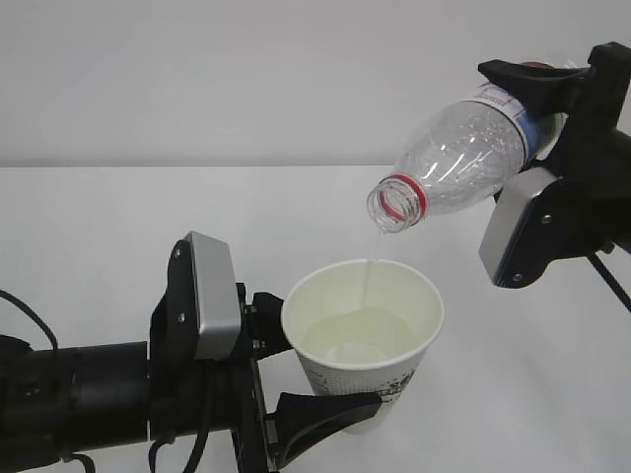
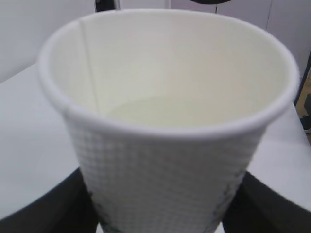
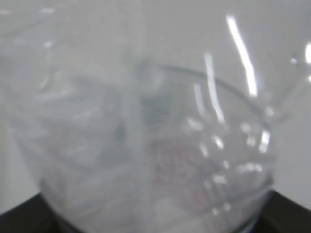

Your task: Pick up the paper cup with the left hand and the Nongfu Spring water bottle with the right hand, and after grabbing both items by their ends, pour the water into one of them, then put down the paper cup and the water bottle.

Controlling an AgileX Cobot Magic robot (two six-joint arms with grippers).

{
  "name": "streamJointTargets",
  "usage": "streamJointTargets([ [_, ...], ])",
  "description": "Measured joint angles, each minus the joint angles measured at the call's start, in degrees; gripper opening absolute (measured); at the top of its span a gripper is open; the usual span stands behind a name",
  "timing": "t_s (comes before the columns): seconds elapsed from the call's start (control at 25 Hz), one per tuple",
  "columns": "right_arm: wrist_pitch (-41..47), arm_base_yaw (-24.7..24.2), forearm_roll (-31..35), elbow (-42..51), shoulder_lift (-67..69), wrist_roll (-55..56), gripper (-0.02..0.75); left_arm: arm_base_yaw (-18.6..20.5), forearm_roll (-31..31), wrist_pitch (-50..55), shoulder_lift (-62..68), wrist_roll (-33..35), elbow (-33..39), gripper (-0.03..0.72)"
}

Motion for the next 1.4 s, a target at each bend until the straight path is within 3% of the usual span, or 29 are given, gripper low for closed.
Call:
streamJointTargets([
  [1.4, -0.2, 0.0, 0.0, 0.0, 0.0, -1.8, 0.496, 0.0, -0.8, 0.0, 0.0, 0.0, 0.0, 0.492],
])
